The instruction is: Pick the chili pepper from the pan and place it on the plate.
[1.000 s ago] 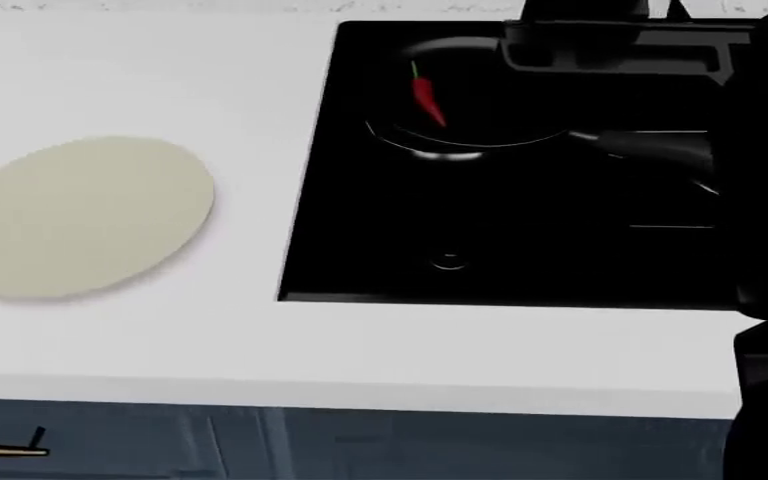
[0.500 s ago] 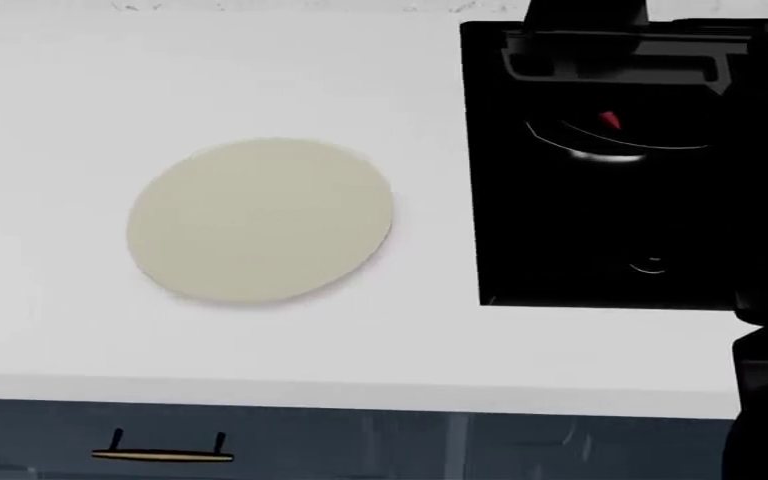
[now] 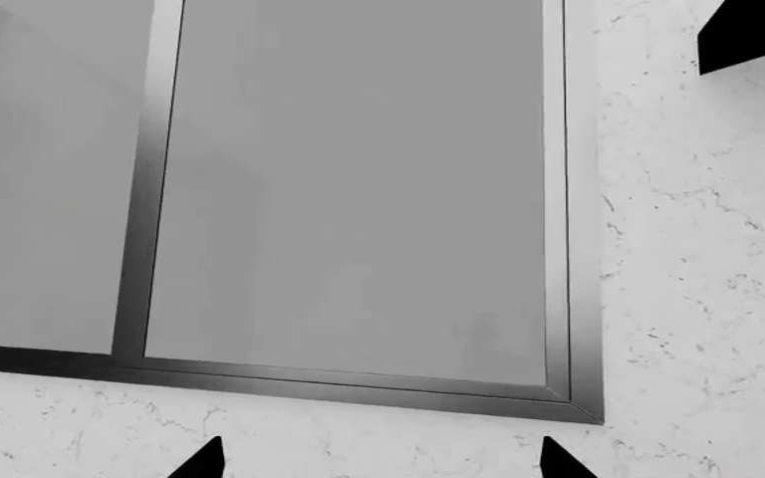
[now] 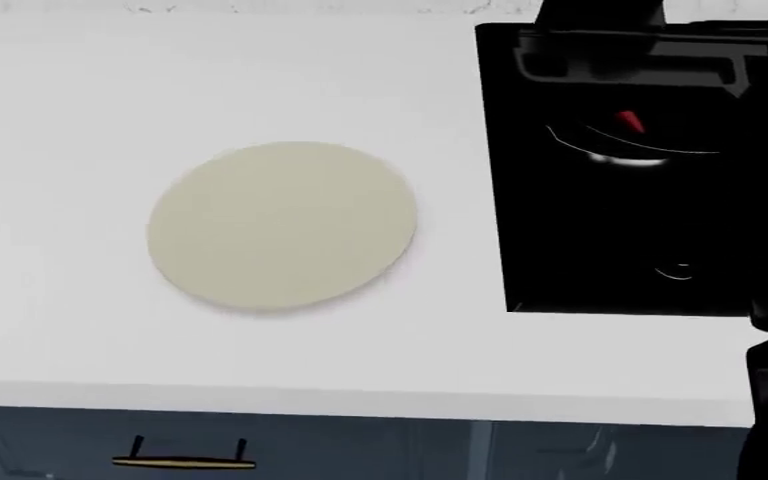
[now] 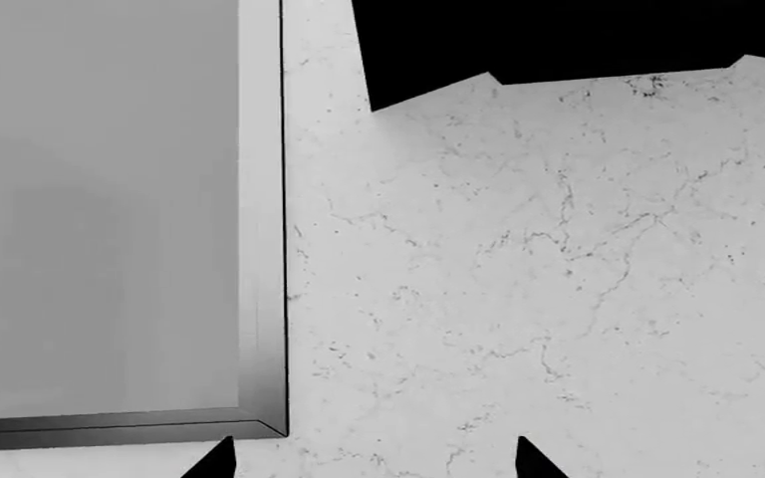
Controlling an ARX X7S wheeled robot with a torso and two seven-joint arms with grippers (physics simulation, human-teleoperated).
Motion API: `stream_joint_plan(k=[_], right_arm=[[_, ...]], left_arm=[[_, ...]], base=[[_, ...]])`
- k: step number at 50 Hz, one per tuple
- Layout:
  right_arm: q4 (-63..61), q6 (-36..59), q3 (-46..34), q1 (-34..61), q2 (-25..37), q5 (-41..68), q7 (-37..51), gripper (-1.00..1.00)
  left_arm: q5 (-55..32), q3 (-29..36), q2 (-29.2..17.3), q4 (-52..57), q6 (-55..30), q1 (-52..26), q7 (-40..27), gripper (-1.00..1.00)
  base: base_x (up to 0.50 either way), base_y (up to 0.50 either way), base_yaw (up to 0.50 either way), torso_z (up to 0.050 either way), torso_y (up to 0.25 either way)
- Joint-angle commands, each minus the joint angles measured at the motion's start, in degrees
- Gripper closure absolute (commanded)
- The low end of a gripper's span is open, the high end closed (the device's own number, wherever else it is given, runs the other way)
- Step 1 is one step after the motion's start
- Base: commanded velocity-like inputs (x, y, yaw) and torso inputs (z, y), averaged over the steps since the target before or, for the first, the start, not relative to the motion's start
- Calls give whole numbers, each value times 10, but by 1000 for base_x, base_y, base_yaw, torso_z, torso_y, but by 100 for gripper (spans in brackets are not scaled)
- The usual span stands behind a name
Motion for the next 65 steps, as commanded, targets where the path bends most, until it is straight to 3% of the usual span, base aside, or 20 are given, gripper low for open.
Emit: stream_joint_plan(k=[1, 28, 48, 53, 57, 60, 65], right_arm=[[2, -8, -2, 5, 5, 21, 13, -100], [21, -17, -17, 7, 14, 61, 49, -100], [24, -32, -36, -1, 24, 70, 61, -100], [124, 23, -42, 80, 16, 206, 192, -100], [233, 24, -85, 153, 25, 304, 300, -100], [286, 16, -103, 175, 27, 314, 318, -100], [381, 6, -129, 213, 29, 269, 293, -100]], left_arm=[[-6, 2, -3, -2, 3, -2, -5, -100], [-27, 4, -14, -16, 1, -16, -19, -100], [-10, 5, -22, -12, 32, 20, -6, -100], [-78, 25, -24, -50, -45, -57, -50, -100], [-183, 42, 0, -133, -124, -125, -131, -100], [-213, 61, 8, -185, -126, -142, -163, -100], [-190, 107, 16, -263, -113, -171, -150, -100]], base=[[180, 0, 0, 0, 0], [185, 0, 0, 0, 0], [113, 0, 0, 0, 0], [0, 0, 0, 0, 0], [0, 0, 0, 0, 0], [0, 0, 0, 0, 0], [0, 0, 0, 0, 0]])
